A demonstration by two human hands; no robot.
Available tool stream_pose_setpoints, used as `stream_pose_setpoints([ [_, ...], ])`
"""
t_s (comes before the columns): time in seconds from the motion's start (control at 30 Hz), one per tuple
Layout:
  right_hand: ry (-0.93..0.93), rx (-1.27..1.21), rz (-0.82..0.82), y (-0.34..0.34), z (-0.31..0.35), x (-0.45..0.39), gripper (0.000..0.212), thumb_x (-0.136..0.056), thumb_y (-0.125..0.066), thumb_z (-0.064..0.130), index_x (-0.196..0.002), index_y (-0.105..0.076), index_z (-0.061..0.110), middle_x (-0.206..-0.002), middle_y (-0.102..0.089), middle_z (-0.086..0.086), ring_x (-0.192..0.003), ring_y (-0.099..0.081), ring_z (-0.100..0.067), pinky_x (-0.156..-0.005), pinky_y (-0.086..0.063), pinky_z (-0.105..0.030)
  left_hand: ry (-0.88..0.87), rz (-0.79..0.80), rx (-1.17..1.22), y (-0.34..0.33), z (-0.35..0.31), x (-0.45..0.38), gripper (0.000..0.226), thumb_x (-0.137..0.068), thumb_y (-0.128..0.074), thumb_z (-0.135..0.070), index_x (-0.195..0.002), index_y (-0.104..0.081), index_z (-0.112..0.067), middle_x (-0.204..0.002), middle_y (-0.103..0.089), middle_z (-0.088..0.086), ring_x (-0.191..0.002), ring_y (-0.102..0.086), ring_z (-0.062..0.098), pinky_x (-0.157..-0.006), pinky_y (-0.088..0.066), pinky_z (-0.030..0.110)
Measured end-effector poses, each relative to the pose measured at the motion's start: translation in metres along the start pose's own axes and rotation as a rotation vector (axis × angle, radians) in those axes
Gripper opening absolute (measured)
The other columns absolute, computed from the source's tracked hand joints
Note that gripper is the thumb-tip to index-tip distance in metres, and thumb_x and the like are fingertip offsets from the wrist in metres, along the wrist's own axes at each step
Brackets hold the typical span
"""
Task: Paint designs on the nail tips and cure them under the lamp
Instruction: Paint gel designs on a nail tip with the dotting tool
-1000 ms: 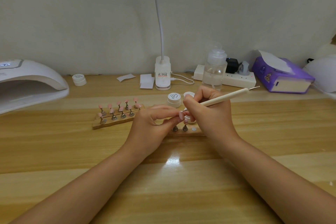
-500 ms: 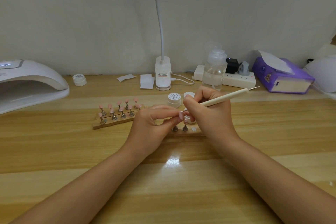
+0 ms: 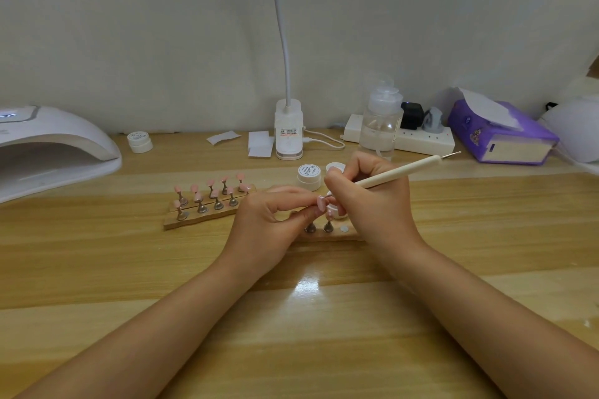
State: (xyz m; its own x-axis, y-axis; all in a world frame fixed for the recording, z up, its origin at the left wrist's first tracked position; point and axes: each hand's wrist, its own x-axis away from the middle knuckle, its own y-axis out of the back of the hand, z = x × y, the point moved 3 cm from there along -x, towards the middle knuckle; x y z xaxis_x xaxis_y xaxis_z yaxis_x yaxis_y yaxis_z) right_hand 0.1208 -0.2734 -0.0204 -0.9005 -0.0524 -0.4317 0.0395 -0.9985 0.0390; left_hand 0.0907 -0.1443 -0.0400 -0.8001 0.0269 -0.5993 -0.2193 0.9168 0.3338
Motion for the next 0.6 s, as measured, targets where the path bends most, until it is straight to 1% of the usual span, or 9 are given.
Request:
stream_pose_setpoints([
  [0.07,0.002,0.005,-0.001,0.0002,0.0003,0.0,0.03,-0.078,-0.062,0.003,-0.056,-0.044,-0.005,-0.05,-0.047,-0.012,-0.049,-0.055,-0.019,-0.048,-0.047,-0.028,-0.008,-0.002,-0.001,-0.0004,-0.0002,-0.0002,0.022,-0.074,-0.065,-0.018,-0.096,-0.069,-0.016,-0.084,-0.069,-0.014,-0.081,-0.065,0.005,-0.079,-0.051,0.023],
  [0.17,0.003,0.002,-0.006,0.0006,0.001,0.0002,0.03,-0.078,-0.063,0.004,-0.056,-0.044,-0.005,-0.052,-0.047,-0.015,-0.05,-0.056,-0.021,-0.047,-0.047,-0.029,-0.006,0.002,0.002,-0.0005,-0.0008,-0.0001,0.023,-0.074,-0.065,-0.018,-0.096,-0.069,-0.014,-0.083,-0.069,-0.012,-0.081,-0.065,0.004,-0.078,-0.051,0.022],
  [0.27,0.012,0.018,-0.013,0.0007,0.0019,0.0001,0.03,-0.077,-0.063,0.005,-0.057,-0.043,-0.007,-0.054,-0.048,-0.02,-0.054,-0.055,-0.026,-0.049,-0.048,-0.035,-0.005,0.001,0.005,0.0001,-0.002,0.0001,0.025,-0.074,-0.064,-0.021,-0.098,-0.068,-0.016,-0.084,-0.069,-0.014,-0.082,-0.066,0.006,-0.079,-0.052,0.026],
  [0.33,0.009,0.015,-0.014,0.0004,0.0019,-0.0001,0.031,-0.078,-0.063,0.004,-0.055,-0.043,-0.003,-0.053,-0.047,-0.017,-0.054,-0.054,-0.028,-0.049,-0.048,-0.035,-0.001,0.002,-0.002,0.0002,-0.0025,0.0,0.024,-0.074,-0.064,-0.021,-0.097,-0.068,-0.017,-0.084,-0.07,-0.011,-0.081,-0.066,0.01,-0.078,-0.052,0.029],
  [0.4,0.002,0.005,-0.007,-0.0002,0.0019,0.0,0.031,-0.078,-0.063,0.003,-0.054,-0.044,0.001,-0.05,-0.046,-0.011,-0.051,-0.055,-0.023,-0.049,-0.048,-0.031,0.002,0.0,-0.002,-0.0001,-0.0026,0.0001,0.024,-0.074,-0.064,-0.021,-0.097,-0.069,-0.016,-0.084,-0.07,-0.009,-0.081,-0.066,0.011,-0.078,-0.052,0.031],
  [0.5,-0.005,-0.024,0.004,-0.0008,0.0016,0.0011,0.029,-0.078,-0.062,0.002,-0.055,-0.044,-0.002,-0.046,-0.045,-0.003,-0.044,-0.055,-0.009,-0.045,-0.047,-0.024,0.005,-0.004,0.005,-0.0006,-0.0028,0.0001,0.024,-0.074,-0.064,-0.02,-0.097,-0.069,-0.015,-0.084,-0.07,-0.01,-0.081,-0.066,0.01,-0.079,-0.052,0.03],
  [0.6,0.001,-0.037,0.005,-0.0007,0.0019,0.0014,0.029,-0.078,-0.062,0.001,-0.055,-0.044,-0.003,-0.046,-0.045,-0.004,-0.043,-0.054,-0.007,-0.045,-0.046,-0.022,0.0,0.001,0.003,-0.0006,-0.0032,0.0002,0.023,-0.075,-0.064,-0.019,-0.097,-0.069,-0.016,-0.083,-0.069,-0.012,-0.08,-0.066,0.009,-0.079,-0.051,0.029],
])
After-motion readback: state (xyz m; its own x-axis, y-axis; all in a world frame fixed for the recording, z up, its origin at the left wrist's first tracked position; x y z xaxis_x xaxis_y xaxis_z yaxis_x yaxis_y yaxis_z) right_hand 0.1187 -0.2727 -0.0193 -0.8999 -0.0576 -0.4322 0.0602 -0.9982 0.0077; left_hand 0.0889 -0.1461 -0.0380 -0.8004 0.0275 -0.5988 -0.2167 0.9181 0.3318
